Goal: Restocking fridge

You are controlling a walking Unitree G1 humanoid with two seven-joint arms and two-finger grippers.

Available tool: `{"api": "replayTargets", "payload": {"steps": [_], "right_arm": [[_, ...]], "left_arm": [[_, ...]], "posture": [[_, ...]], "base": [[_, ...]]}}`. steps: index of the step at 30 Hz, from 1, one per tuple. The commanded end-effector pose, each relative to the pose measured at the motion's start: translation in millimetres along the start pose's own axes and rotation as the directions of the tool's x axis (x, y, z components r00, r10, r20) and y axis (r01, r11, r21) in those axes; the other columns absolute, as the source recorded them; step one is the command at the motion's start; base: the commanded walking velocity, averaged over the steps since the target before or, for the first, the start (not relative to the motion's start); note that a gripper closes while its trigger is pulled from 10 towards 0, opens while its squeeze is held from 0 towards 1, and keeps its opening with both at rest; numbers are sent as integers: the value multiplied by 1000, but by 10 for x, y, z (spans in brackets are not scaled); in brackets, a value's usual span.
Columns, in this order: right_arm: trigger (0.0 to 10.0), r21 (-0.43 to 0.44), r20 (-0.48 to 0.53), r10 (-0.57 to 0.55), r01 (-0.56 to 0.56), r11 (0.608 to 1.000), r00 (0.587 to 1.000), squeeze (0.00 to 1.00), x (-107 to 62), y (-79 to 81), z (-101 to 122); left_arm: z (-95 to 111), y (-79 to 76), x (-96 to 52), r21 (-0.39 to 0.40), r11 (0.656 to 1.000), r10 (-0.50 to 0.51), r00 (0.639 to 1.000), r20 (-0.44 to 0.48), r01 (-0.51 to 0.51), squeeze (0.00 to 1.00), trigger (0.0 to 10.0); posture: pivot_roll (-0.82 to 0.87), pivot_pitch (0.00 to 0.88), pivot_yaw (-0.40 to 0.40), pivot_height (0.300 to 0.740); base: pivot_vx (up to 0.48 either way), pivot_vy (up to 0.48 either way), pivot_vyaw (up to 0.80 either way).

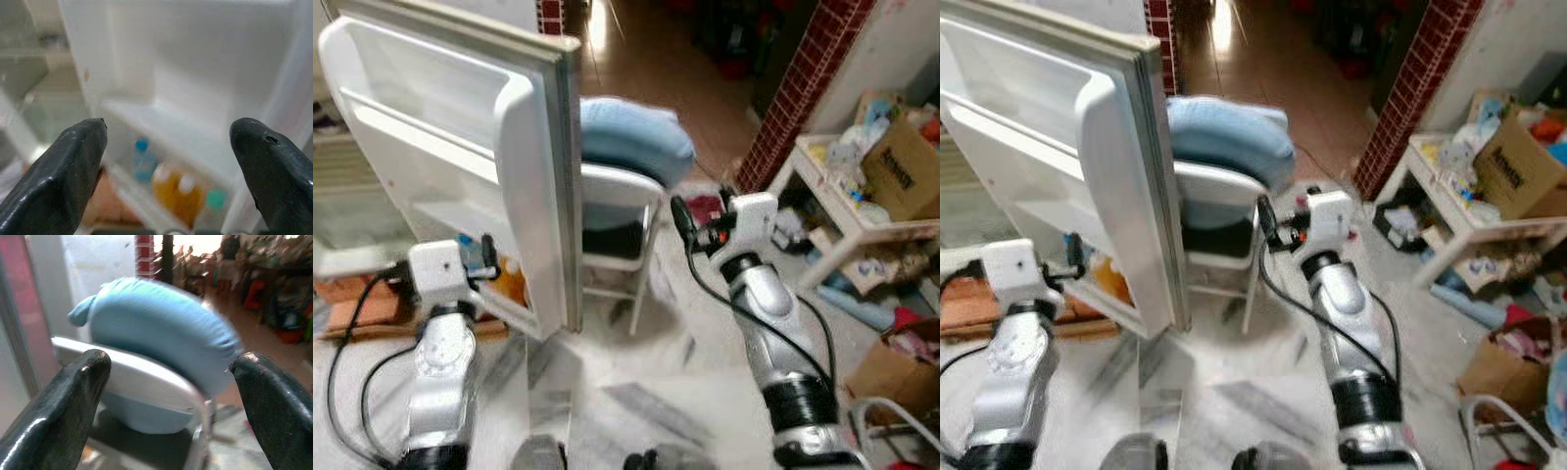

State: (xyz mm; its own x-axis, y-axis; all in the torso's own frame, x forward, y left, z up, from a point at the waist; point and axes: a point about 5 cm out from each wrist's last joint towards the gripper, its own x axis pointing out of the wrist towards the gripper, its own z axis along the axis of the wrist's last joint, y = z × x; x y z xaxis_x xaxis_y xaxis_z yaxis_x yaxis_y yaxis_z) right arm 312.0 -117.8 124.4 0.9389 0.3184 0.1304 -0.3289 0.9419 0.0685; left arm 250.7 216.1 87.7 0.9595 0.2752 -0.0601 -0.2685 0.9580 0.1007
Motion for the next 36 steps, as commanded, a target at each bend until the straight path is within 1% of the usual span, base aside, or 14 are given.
{"api": "replayTargets", "payload": {"steps": [1, 3, 10, 11, 13, 18, 24, 27, 33, 34, 36], "right_arm": [[10000, -7, 6, 10, -10, 1000, 1000, 0, 28, 3, 20], [10000, -12, 18, 2, -2, 1000, 1000, 0, 75, -18, 48], [10000, -21, 53, -7, 8, 1000, 999, 0, 246, -39, 139], [10000, -21, 53, -7, 8, 1000, 999, 0, 246, -39, 139], [10000, -23, 65, -6, 7, 1000, 998, 0, 316, -35, 183], [10000, -22, 78, 5, -3, 1000, 997, 0, 386, -19, 215], [10000, 3, 104, -24, 24, 1000, 994, 0, 546, -2, 296], [10000, 18, 110, -47, 46, 999, 993, 0, 596, 1, 326], [10000, 42, 111, -44, 39, 998, 993, 0, 605, 9, 315], [10000, 74, 97, -35, 28, 997, 995, 0, 590, 1, 277], [10000, 98, 92, -29, 20, 995, 995, 0, 586, 4, 255]], "left_arm": [[-21, 19, -58, -6, 1000, 1, 1000, -19, -1, 0, 10000], [-57, 65, -86, -43, 999, 26, 999, -47, -28, 0, 10000], [-31, 43, -98, -34, 999, 5, 999, -53, -6, 0, 10000], [-31, 43, -98, -34, 999, 5, 999, -53, -6, 0, 10000], [-35, 26, -99, -36, 999, -9, 998, -62, 7, 0, 10000], [-39, 19, -87, -41, 999, -22, 997, -69, 19, 0, 10000], [-23, -54, -21, -36, 997, -68, 995, -72, 65, 0, 10000], [-13, -65, -13, -33, 997, -73, 995, -73, 71, 0, 10000], [-21, -61, -9, -30, 997, -75, 994, -78, 73, 0, 10000], [-24, -62, -8, -29, 997, -77, 994, -80, 75, 0, 10000], [-26, -61, -7, -29, 997, -79, 994, -81, 77, 0, 10000]], "posture": [[46, 70, -66, 740], [57, 70, -67, 740], [70, 69, -67, 740], [70, 69, -67, 740], [72, 67, -67, 740], [81, 64, -66, 740], [97, 57, -65, 740], [102, 54, -66, 740], [105, 53, -69, 740], [104, 55, -68, 740], [102, 57, -67, 740]], "base": [[0, 0, 738], [0, 0, 738], [0, 0, 736], [0, 0, 738], [0, 0, 738], [0, 0, 738], [0, 0, 668], [0, 0, 0], [0, 0, 0], [0, 0, 0], [0, 0, 0]]}}
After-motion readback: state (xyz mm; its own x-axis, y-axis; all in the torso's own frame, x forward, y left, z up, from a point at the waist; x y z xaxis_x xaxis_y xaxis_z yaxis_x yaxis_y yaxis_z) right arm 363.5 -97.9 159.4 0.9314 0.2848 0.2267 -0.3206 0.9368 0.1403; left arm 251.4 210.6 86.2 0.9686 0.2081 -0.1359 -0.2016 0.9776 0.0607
